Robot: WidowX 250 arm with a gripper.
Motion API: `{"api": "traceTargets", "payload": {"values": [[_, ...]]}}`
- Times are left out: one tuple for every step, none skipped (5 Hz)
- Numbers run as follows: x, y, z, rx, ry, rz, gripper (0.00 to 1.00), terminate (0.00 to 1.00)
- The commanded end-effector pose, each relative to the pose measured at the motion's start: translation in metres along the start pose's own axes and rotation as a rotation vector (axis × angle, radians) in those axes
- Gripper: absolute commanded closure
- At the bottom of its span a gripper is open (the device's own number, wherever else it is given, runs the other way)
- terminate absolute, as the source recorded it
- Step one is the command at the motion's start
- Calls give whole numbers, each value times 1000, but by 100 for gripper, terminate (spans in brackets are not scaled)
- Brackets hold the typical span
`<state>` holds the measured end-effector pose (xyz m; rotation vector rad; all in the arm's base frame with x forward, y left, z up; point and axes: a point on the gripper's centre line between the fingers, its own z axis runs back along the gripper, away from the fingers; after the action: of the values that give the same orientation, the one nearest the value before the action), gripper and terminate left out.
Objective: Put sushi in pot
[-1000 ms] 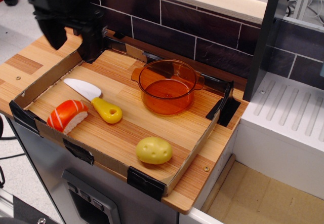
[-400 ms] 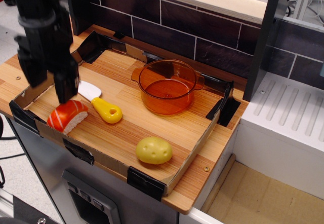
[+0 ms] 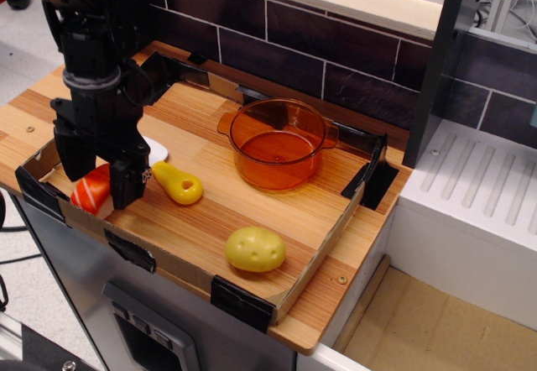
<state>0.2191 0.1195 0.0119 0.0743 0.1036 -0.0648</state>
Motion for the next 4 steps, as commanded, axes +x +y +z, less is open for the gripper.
{"api": "traceTargets", "payload": {"values": [[7,7,6,16,-44,0,0,0],[6,9,16,-2,-56,-12,100,0],[14,6,48,-44,-84,27,100,0],[29,-1,79,-94,-104,95,100,0]]}}
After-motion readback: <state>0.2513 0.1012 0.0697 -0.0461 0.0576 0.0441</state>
